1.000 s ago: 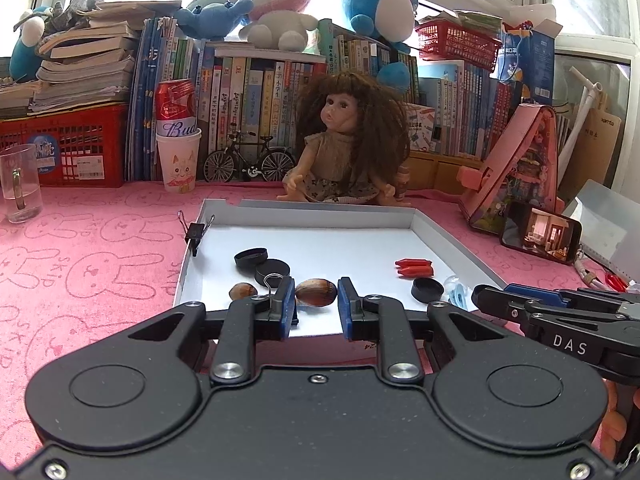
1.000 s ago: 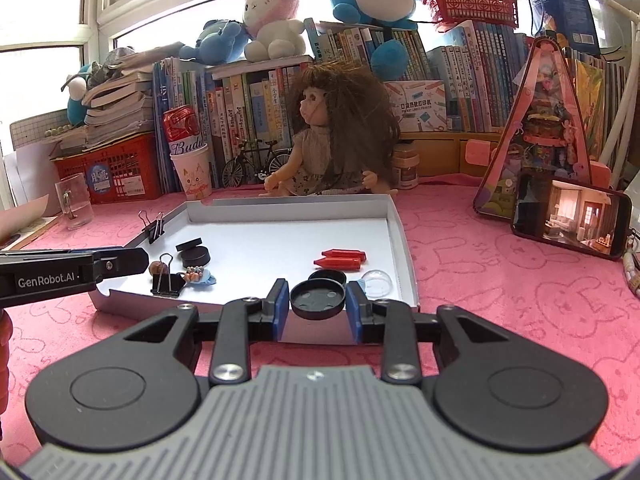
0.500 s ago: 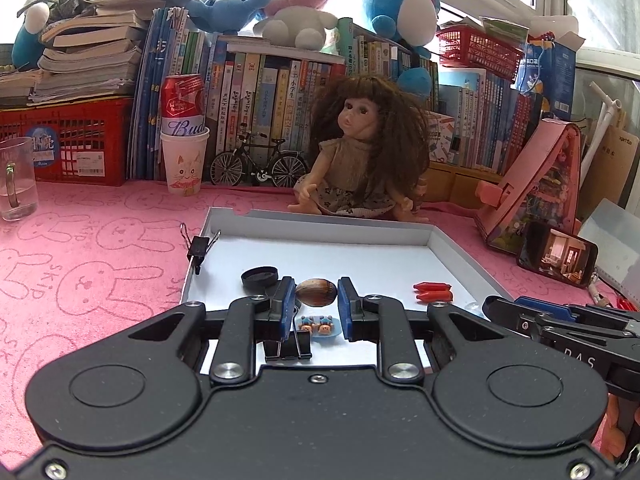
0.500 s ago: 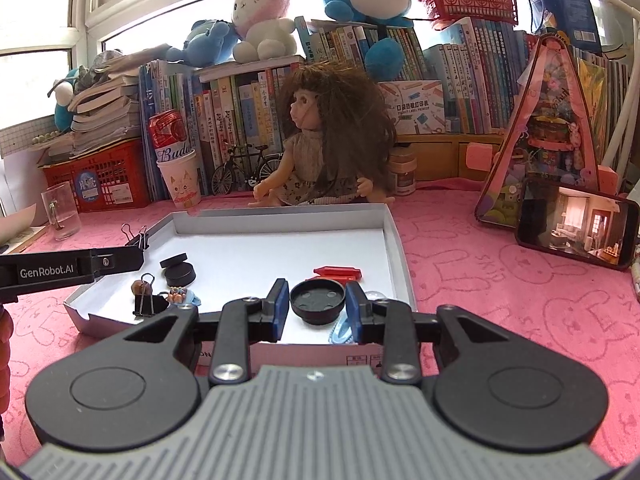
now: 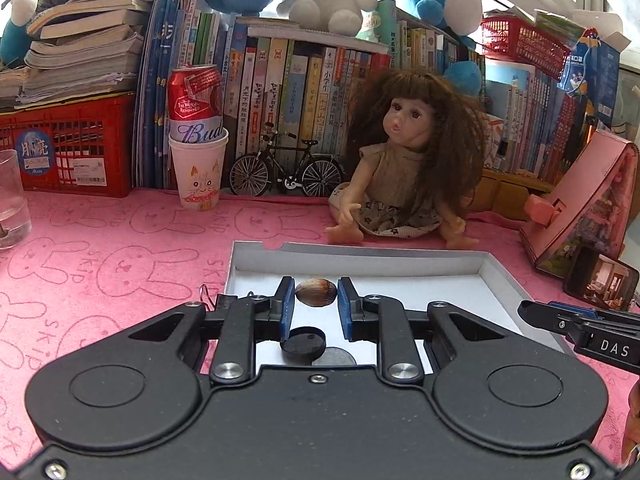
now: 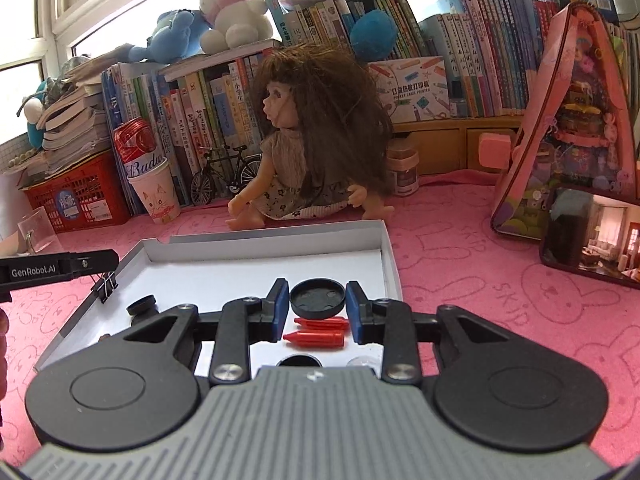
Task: Organize rigid objects
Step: 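Carry the nut and black lid into the tray with both tools, then open both tools to release the nut and lid inside the tray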
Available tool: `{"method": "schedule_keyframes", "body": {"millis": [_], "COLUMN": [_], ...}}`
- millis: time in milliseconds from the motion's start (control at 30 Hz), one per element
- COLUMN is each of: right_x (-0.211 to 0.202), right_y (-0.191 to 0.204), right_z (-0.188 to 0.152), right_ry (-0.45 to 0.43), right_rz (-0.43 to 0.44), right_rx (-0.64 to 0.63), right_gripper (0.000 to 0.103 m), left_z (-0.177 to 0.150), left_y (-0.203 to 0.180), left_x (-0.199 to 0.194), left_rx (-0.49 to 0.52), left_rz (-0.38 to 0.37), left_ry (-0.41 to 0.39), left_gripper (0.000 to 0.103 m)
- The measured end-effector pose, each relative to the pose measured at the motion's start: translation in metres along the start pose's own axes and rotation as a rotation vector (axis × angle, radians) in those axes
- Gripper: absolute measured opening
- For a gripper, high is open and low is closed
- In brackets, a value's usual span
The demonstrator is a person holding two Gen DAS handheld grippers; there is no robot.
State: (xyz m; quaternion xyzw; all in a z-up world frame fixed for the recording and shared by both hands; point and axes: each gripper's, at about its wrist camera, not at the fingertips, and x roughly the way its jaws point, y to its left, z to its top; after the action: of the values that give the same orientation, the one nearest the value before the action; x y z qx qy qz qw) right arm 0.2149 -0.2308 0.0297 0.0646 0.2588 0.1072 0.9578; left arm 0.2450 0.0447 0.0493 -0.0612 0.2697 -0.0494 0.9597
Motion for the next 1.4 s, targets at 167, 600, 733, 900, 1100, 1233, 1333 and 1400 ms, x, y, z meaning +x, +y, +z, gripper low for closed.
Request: {"method": "schedule_keyframes", "body": {"millis": [167,600,733,900,1100,1233,1333,1400], "right_x": [0.031,0.055,0.059,0.062,0.063,0.064,0.064,0.064], "right_y": [-0.003,0.000,-0.001,-0.001,0.000,-0.001,-0.001,-0.001], "right_z": [0.014,0.009,0.006,0.004,0.003,0.002,0.002,0.003], "right_ry": [0.056,0.107,0.117,0.128,0.133,0.136,0.137,0.137], "right_rz": [-0.019,-0.041,-0.048,-0.059,-0.070,-0.075,-0.076,-0.076], "right_rx": [0.034,0.023,0.030,0.028,0.024,0.029,0.027,0.027], "right_gripper": [0.036,0.036,0.036,0.036,0.036,0.036,0.036,0.036], "left_z": [0.008,-0.007,-0.006,-0.007,-0.007,-0.007,-0.007,-0.007], "left_y": [-0.002,-0.014,-0.013,-0.014,-0.012,-0.012,-0.013,-0.013], "left_x": [0.033,0.058,0.061,0.064,0.069,0.071,0.071,0.072], "left_rx": [-0.040,0.024,0.018,0.027,0.013,0.016,0.022,0.021], "left_rz": [0.014,0.055,0.062,0.072,0.075,0.080,0.085,0.088], "left_ry": [0.059,0.103,0.119,0.137,0.169,0.182,0.188,0.192], "left_gripper": [0.021,0.021,0.021,0.021,0.021,0.021,0.021,0.021]}}
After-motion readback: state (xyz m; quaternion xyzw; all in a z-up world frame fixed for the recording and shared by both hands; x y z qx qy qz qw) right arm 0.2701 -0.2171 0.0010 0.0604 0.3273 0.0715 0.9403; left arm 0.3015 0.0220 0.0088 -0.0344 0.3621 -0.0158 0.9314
